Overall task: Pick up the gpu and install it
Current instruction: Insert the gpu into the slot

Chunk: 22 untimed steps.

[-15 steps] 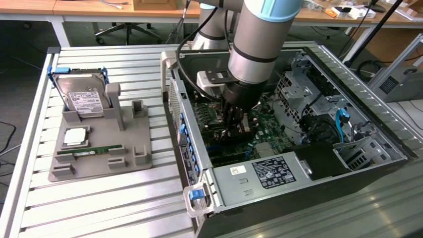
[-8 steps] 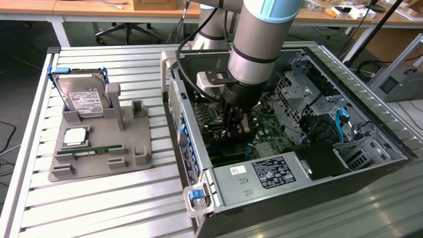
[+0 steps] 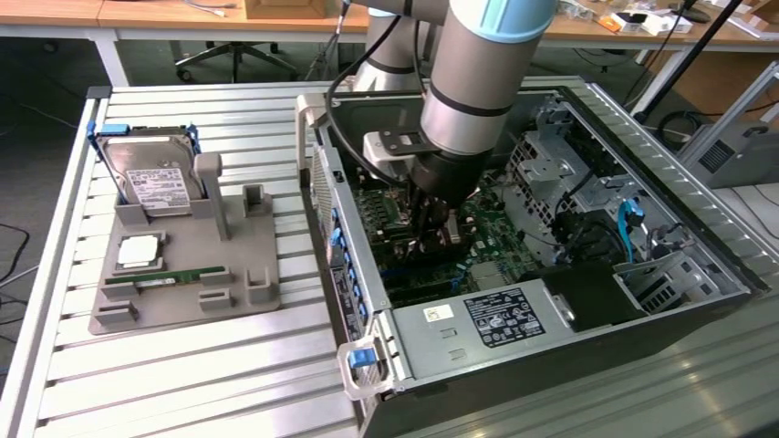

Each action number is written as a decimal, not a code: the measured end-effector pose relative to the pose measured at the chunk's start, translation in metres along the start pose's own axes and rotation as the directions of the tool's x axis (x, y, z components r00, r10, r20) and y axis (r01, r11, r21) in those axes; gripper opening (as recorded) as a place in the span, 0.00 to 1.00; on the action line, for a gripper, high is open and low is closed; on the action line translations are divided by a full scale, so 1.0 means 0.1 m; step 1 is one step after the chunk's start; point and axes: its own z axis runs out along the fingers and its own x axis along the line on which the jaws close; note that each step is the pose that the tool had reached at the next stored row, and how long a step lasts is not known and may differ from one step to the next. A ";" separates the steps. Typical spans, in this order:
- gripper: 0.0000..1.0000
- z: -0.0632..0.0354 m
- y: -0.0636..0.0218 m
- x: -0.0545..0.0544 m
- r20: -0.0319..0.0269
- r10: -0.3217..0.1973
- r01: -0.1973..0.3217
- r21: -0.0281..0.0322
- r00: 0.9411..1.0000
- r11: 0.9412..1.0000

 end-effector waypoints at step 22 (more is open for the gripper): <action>0.27 -0.031 -0.009 0.00 0.003 0.000 0.000 0.000 1.000 1.000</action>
